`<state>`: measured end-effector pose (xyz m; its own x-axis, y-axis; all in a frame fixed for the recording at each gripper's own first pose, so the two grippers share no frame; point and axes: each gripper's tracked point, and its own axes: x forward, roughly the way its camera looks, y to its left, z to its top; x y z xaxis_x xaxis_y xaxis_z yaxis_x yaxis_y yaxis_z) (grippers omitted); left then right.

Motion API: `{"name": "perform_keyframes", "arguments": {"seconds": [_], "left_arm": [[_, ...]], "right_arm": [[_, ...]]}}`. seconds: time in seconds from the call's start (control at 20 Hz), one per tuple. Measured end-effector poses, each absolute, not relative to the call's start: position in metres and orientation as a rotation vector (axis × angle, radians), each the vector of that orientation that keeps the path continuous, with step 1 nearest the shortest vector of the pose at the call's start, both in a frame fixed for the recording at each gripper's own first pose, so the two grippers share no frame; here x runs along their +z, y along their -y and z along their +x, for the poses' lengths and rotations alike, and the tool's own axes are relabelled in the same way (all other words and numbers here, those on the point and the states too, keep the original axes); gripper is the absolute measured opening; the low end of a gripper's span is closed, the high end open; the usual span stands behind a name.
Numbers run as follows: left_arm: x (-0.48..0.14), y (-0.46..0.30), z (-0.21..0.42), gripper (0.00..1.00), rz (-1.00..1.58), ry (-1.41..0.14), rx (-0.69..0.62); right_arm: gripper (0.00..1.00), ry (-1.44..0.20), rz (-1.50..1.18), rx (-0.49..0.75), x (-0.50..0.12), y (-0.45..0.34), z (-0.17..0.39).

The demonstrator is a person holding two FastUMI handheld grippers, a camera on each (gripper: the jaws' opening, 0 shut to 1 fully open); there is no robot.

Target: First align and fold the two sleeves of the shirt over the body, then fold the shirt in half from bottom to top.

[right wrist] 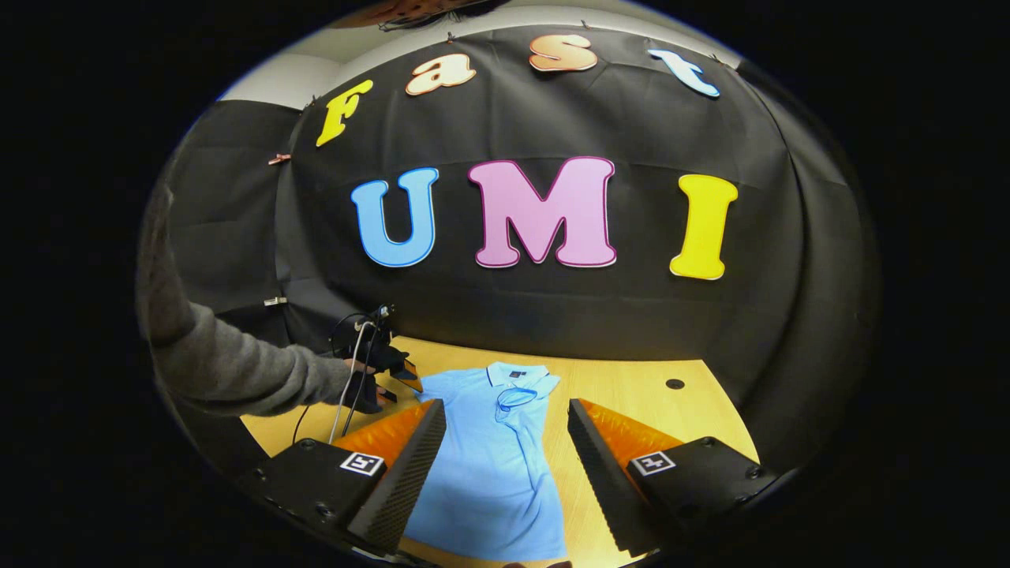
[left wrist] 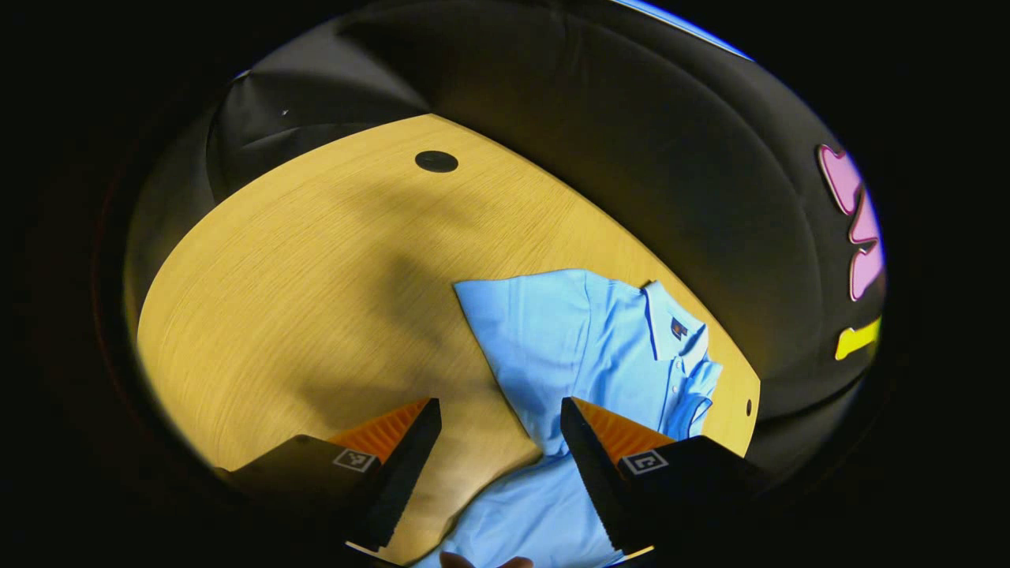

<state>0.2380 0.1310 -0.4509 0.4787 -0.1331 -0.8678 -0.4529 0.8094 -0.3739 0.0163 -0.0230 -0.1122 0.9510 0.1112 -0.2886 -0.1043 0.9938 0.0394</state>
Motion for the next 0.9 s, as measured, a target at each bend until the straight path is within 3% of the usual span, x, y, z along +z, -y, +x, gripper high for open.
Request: {"name": "perform_keyframes", "arguments": {"seconds": [0.35,0.5,0.55,0.6,0.85,0.9], "left_arm": [[-0.458,-0.13,0.261,1.0,-0.634,-1.083,0.221],[-0.464,-0.134,0.261,0.86,-0.609,-1.091,0.241],[-0.465,-0.134,0.261,0.89,-0.601,-1.096,0.239],[-0.466,-0.134,0.261,0.76,-0.587,-1.101,0.235],[-0.468,-0.119,0.266,0.73,-0.573,-1.131,0.209],[-0.47,-0.117,0.267,0.59,-0.573,-1.134,0.211]], "right_arm": [[0.97,-0.332,0.027,0.099,-0.127,0.03,0.007],[0.97,-0.348,0.04,0.098,-0.131,0.029,0.005],[0.97,-0.35,0.042,0.097,-0.131,0.028,0.004],[0.97,-0.351,0.042,0.097,-0.131,0.028,0.002],[0.97,-0.366,0.043,0.105,-0.137,0.024,-0.002],[0.97,-0.369,0.047,0.105,-0.138,0.024,-0.003]]}}
